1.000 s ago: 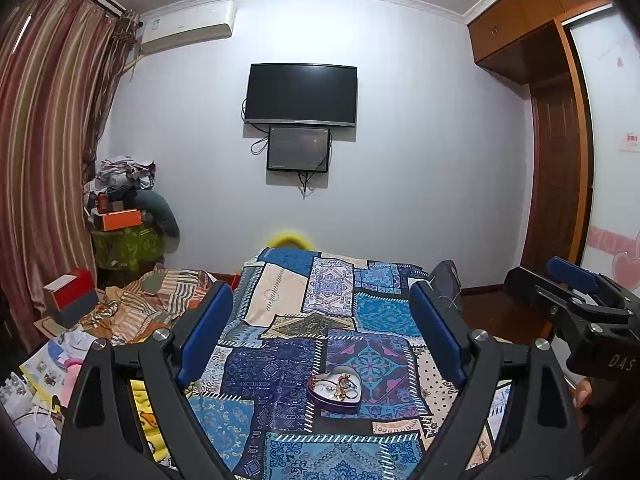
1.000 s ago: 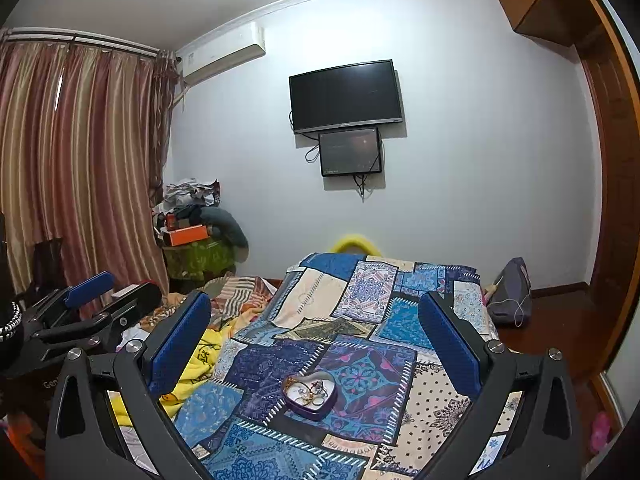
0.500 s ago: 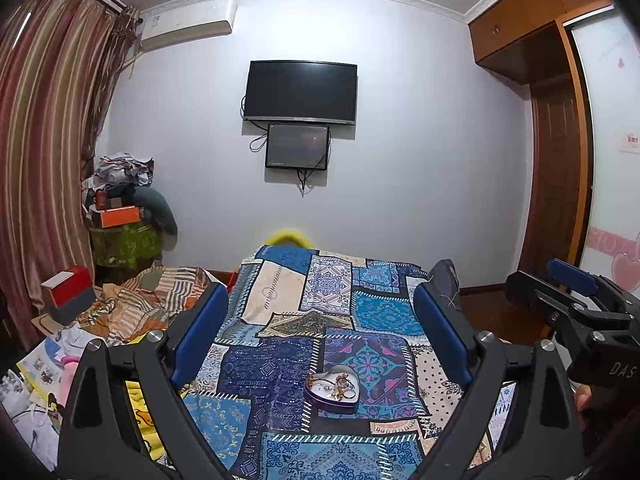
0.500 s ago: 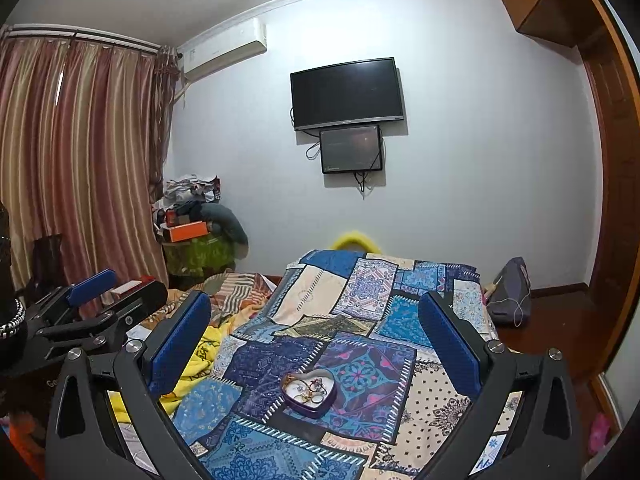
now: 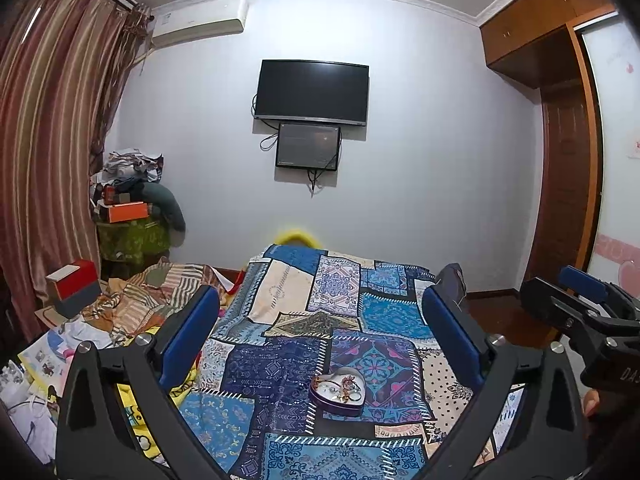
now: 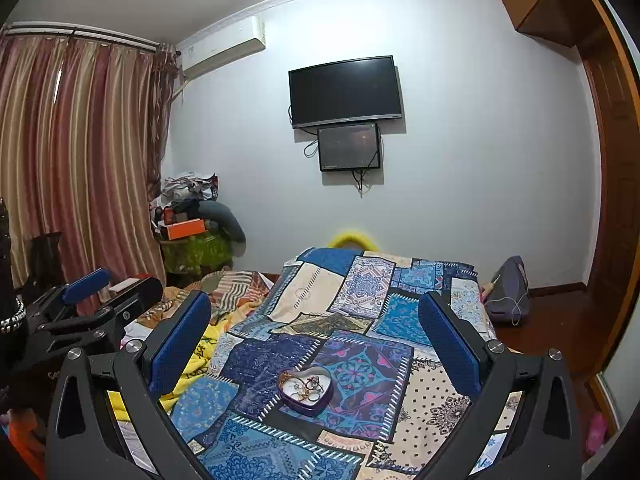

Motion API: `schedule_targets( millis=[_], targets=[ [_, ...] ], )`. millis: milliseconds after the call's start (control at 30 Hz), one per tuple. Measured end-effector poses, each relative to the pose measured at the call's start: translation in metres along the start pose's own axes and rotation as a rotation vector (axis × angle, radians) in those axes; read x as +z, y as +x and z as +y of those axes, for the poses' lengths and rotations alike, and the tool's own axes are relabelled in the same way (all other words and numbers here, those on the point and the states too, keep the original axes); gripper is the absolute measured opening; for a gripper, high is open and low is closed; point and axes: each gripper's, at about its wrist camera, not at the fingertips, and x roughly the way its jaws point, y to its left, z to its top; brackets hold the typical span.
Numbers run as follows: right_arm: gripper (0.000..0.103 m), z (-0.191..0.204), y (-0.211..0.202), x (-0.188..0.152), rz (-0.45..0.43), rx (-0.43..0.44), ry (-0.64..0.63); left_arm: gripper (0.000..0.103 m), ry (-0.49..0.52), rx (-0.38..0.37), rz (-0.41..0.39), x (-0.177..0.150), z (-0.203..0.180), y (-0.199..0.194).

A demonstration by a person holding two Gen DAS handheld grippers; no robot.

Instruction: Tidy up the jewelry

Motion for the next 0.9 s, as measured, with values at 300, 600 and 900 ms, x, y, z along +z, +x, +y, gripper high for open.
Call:
schedule_targets(
  millis=[300, 600, 900],
  targets=[
    [0.103, -0.0003, 0.0003, -0.0015, 0.006, -0.003, 0.002, 0.102, 0.009, -0.019, 0.006, -0.0004, 0.0001, 0.0001],
    [0.103, -0.0014, 0.0018, -0.0027, 0.012, -0.009, 0.002, 0.102, 0.022, -0.039, 0.011, 0.0005, -0.0023, 0.0001],
    [0.103, -0.0027, 0.0018, -0.0032, 0.017, -0.011, 0.002, 0.102, 0.039, -0.052, 0.017, 0.0009, -0.0065, 0.0000]
  ],
)
